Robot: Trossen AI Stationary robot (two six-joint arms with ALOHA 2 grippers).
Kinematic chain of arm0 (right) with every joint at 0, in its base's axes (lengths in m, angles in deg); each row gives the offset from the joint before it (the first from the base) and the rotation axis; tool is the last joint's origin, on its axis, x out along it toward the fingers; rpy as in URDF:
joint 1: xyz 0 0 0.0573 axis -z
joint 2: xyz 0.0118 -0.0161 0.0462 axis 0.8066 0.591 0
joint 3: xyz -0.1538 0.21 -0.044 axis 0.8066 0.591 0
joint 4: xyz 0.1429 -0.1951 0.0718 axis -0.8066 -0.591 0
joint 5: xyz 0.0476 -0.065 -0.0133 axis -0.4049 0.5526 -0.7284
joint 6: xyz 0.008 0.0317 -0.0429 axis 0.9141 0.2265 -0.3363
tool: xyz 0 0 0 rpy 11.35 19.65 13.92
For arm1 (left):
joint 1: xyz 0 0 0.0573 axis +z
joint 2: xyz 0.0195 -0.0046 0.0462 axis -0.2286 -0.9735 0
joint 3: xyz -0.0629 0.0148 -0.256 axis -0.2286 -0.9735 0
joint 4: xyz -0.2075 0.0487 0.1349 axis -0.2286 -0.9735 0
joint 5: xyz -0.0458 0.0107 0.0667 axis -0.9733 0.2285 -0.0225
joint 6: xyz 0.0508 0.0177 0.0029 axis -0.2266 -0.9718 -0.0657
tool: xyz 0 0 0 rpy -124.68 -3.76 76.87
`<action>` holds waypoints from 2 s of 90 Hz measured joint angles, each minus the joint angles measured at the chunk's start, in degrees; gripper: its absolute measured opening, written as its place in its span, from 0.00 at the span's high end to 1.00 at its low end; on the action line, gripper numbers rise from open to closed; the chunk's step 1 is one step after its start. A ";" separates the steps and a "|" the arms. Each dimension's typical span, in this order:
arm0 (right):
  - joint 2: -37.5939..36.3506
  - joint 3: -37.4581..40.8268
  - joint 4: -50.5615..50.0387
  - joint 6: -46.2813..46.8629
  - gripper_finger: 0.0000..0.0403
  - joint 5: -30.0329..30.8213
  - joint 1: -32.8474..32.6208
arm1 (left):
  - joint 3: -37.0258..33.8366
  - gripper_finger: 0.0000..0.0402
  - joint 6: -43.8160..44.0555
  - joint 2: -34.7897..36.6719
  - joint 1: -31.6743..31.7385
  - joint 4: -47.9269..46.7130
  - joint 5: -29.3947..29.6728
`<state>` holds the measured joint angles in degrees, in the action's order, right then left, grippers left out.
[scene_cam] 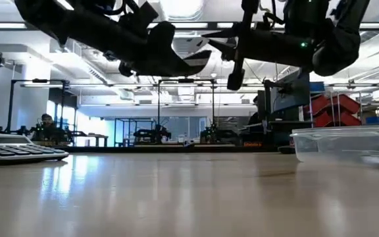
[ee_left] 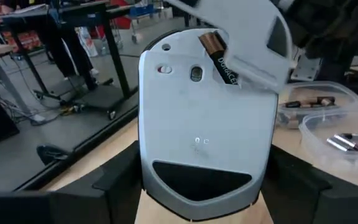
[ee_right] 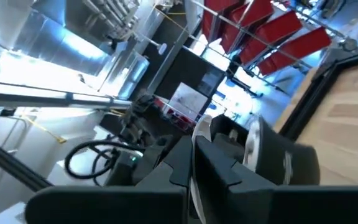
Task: Insert battery
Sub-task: Close the black/white mouse battery compartment
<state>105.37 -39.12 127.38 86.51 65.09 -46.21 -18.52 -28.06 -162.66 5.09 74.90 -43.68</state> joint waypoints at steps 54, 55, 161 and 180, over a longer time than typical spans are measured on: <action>-0.04 0.11 -9.10 5.05 1.00 2.19 1.17 | -1.23 0.39 3.45 -0.24 0.69 -6.69 1.59; -0.04 0.13 -9.11 5.14 1.00 2.19 1.17 | -1.35 0.39 3.59 -0.24 0.73 -6.61 1.65; 15.76 -2.38 -11.22 18.40 1.00 -7.97 2.77 | -8.26 0.39 9.35 -18.44 2.34 10.34 -7.28; 16.48 -2.12 -9.18 17.79 1.00 -7.61 3.06 | -8.34 0.39 10.26 -19.52 2.32 10.03 -7.27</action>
<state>121.85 -41.24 118.20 104.30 57.48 -43.15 -26.86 -17.80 -182.18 7.41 84.93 -50.95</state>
